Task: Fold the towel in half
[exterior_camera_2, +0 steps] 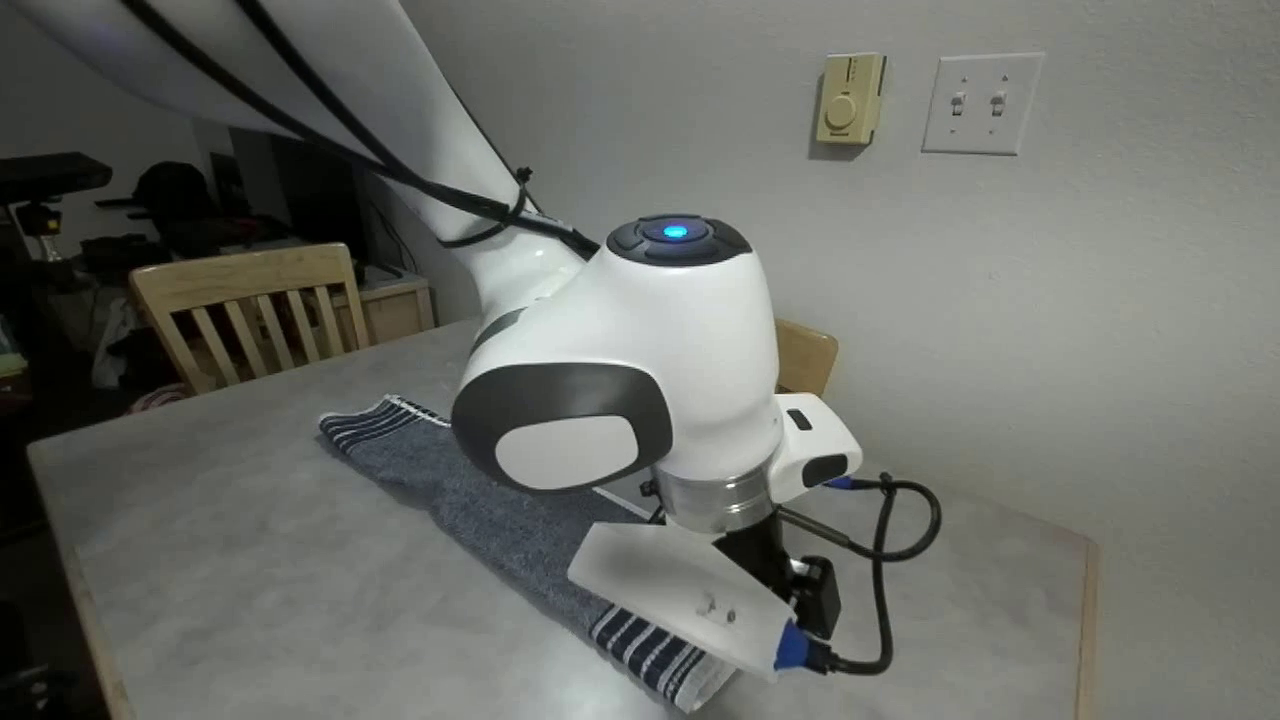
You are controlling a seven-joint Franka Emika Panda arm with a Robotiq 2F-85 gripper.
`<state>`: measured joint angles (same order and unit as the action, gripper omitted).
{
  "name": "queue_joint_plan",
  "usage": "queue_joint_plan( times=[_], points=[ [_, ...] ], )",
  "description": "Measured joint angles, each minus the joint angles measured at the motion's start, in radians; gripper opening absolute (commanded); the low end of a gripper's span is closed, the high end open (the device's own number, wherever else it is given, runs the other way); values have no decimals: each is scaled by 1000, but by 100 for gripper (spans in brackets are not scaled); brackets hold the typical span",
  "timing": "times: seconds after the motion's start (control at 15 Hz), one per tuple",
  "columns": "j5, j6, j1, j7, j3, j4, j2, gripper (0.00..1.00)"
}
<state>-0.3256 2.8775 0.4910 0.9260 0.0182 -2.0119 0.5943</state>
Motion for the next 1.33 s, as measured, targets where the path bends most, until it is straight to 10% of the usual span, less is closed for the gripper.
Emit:
queue_joint_plan(
  times=[1.33],
  points=[
    [78,-149,73,-68,-92,78,77,100]
  ],
)
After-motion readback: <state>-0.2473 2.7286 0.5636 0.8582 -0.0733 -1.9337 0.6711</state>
